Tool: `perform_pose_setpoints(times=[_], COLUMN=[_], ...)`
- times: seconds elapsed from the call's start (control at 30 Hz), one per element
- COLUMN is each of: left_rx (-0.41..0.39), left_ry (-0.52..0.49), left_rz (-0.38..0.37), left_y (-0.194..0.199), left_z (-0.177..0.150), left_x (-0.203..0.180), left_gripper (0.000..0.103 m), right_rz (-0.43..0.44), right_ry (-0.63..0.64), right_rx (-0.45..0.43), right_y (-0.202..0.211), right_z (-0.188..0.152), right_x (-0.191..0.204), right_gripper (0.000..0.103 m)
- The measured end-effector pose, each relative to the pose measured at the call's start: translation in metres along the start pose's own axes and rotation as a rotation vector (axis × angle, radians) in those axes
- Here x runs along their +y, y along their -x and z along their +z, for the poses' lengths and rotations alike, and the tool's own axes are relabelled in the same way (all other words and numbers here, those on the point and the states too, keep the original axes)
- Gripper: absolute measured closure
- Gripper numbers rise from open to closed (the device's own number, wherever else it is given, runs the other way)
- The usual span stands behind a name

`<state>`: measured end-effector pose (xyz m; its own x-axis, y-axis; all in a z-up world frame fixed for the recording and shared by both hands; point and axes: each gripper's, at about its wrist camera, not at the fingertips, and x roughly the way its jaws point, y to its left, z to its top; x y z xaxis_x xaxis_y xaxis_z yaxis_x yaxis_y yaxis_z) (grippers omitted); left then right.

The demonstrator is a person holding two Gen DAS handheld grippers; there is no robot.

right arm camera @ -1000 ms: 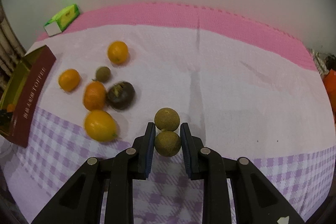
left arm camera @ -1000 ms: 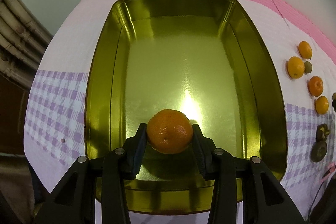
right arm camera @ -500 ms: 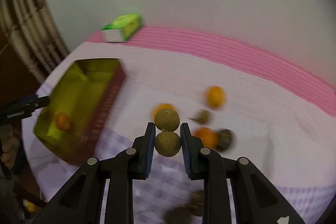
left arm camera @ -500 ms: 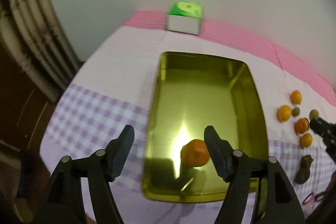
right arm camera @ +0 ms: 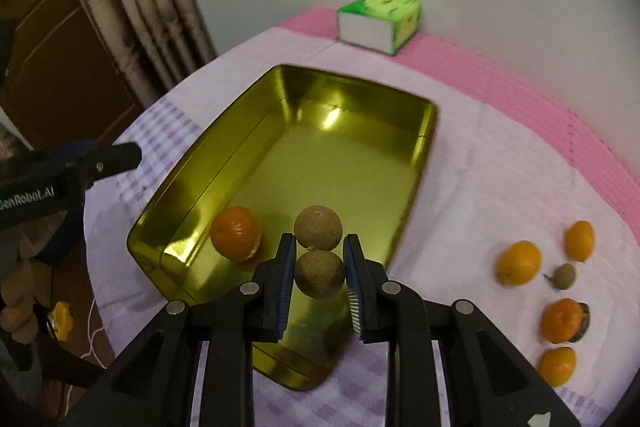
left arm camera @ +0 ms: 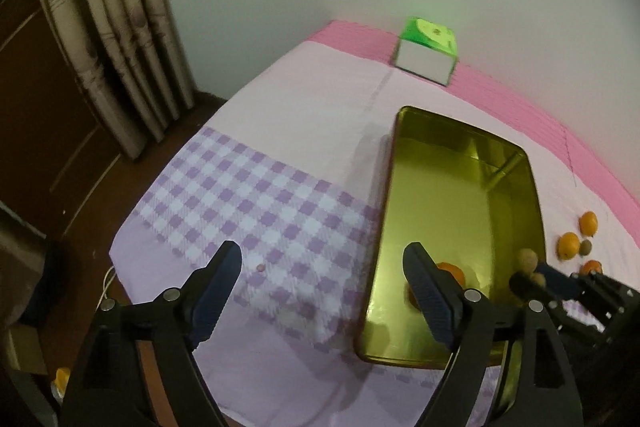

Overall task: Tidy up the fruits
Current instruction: 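Move the green fruits over the tray and open the right gripper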

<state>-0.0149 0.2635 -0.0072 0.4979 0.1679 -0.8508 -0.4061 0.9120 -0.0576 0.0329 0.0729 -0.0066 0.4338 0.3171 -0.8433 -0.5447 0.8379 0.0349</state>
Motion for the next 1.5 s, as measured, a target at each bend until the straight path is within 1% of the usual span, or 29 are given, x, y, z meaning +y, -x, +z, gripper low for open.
perform_pose_setpoints(times=[0.17, 0.43, 0.8, 1.27, 1.37, 1.5], left_rx=[0.011, 0.036, 0.055, 0.062, 0.058, 0.051], left_ry=[0.043, 0.098, 0.098, 0.079, 0.07, 0.059], left_rz=[0.0, 0.016, 0.024, 0.023, 0.023, 0.022], left_y=[-0.002, -0.007, -0.011, -0.015, -0.015, -0.013], left_z=[0.002, 0.001, 0.0, -0.001, -0.001, -0.001], left_x=[0.011, 0.022, 0.022, 0.018, 0.016, 0.014], left_gripper=[0.02, 0.02, 0.02, 0.02, 0.02, 0.019], right_rz=[-0.01, -0.019, -0.015, -0.016, -0.01, -0.006], right_ry=[0.024, 0.047, 0.058, 0.055, 0.045, 0.026], right_rx=[0.034, 0.063, 0.096, 0.09, 0.069, 0.031], right_y=[-0.016, -0.028, -0.039, -0.037, -0.028, -0.005], right_z=[0.002, 0.002, -0.001, -0.002, 0.0, -0.001], right_x=[0.007, 0.018, 0.022, 0.022, 0.02, 0.012], right_gripper=[0.08, 0.08, 0.08, 0.08, 0.08, 0.079])
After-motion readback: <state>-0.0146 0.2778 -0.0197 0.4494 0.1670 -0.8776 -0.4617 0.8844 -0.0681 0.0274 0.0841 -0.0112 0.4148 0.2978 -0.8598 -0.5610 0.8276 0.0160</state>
